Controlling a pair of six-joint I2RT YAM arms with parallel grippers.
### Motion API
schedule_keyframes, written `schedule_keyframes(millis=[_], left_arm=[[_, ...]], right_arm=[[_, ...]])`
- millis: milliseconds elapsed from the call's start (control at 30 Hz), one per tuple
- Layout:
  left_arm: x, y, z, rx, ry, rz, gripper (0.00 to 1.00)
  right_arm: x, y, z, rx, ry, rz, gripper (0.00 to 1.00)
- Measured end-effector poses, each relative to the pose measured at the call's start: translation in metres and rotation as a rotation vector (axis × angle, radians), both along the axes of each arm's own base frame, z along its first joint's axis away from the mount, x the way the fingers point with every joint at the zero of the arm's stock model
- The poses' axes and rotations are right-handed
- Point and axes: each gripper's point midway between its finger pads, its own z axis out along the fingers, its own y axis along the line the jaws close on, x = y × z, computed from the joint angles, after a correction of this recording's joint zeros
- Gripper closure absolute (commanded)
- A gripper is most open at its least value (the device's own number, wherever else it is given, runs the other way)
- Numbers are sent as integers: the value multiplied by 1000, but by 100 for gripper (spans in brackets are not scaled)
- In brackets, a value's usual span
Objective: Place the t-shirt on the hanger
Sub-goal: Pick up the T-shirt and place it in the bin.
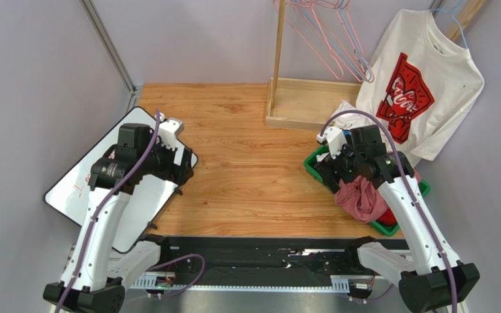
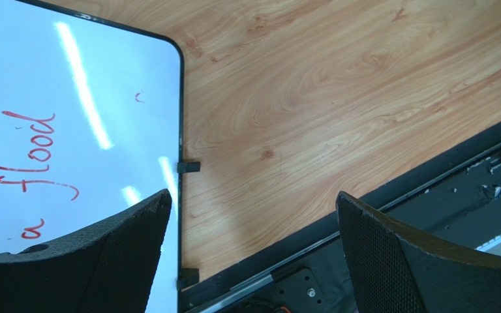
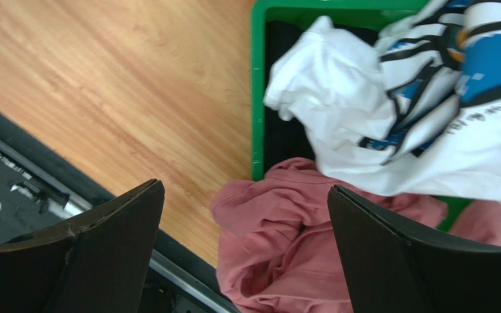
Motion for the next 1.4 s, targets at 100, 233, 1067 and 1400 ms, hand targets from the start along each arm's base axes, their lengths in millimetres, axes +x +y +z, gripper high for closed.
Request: schedule_keyframes(millis=[100,233,1067,1400], left_arm=[[15,2,5,14,-5,26,1],[39,0,26,3,-76,46,1],[55,-32,40,-101,-124,-120,1],[48,-43,46,-157,-111,-169,1]], right_arm=[[14,-12,12,-7,-65,-74,0],[36,-46,29,2,-169,-245,0],[88,-65,18,77,-159,-364,100],[25,116,165,470,-244,196,100]])
